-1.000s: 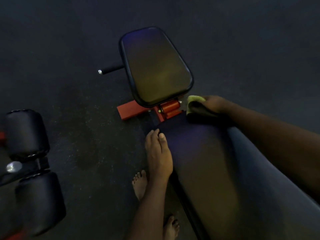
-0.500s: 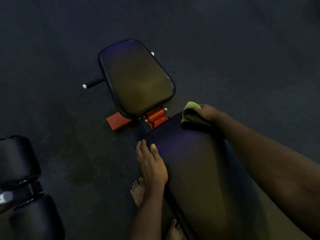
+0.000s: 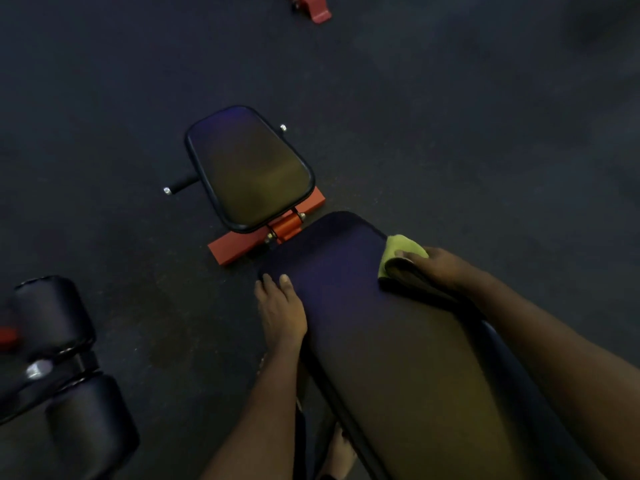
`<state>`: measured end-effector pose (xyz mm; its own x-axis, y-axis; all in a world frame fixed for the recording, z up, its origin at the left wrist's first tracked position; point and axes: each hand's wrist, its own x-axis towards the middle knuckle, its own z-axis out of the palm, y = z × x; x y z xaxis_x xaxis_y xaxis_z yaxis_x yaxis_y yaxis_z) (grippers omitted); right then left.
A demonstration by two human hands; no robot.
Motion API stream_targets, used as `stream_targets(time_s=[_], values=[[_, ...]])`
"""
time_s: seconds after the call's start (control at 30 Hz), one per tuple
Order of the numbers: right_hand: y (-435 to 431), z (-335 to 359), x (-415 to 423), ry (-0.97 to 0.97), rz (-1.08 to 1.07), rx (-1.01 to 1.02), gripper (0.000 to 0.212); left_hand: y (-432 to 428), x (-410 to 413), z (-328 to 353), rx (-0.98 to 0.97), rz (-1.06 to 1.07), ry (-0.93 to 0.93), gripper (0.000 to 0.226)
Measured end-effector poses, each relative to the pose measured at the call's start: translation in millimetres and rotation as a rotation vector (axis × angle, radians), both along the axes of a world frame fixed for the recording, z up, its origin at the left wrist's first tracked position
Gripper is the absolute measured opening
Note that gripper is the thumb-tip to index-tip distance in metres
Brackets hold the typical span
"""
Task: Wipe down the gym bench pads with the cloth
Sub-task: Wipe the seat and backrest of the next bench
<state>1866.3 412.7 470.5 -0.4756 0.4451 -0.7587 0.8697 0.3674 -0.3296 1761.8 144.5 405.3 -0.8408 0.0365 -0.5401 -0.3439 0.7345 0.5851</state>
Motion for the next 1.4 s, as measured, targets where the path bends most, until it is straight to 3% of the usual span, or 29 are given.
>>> stream_targets(time_s=[0.1, 0.23, 0.4, 0.6, 0.7, 0.77, 0.9, 1.03, 1.13, 1.4], values=[[-12, 26, 36, -0.078, 0.056, 0.104, 0.076, -3, 37, 24, 0.01, -0.024, -0.01, 0.067], [-22, 17, 14, -0.099, 0.068, 0.28, 0.076, -7, 72, 40, -0.005, -0.006, 0.025, 0.067], [-13, 9, 0, 0.016, 0.093, 0.145, 0.072, -7, 100, 53, -0.044, -0.079, 0.021, 0.069], [-10, 59, 100, -0.017, 0.065, 0.105, 0.078, -16, 138, 89, -0.099, -0.187, 0.029, 0.069], [-14, 84, 156, -0.066, 0.079, 0.176, 0.096, -19, 153, 105, -0.104, -0.24, 0.006, 0.071], [-20, 97, 182, -0.114, 0.103, 0.246, 0.096, -21, 163, 111, -0.114, -0.273, 0.012, 0.071], [-28, 100, 170, -0.135, 0.093, 0.327, 0.088, -25, 180, 114, -0.123, -0.324, 0.035, 0.072], [-24, 83, 141, -0.057, 0.085, 0.213, 0.082, -27, 193, 112, -0.18, -0.387, 0.082, 0.07], [-14, 96, 168, -0.055, 0.065, 0.17, 0.08, -25, 208, 121, -0.282, -0.547, 0.181, 0.065], [-27, 163, 283, -0.132, -0.005, 0.244, 0.085, 27, 248, 161, -0.017, -0.869, 0.29, 0.055]])
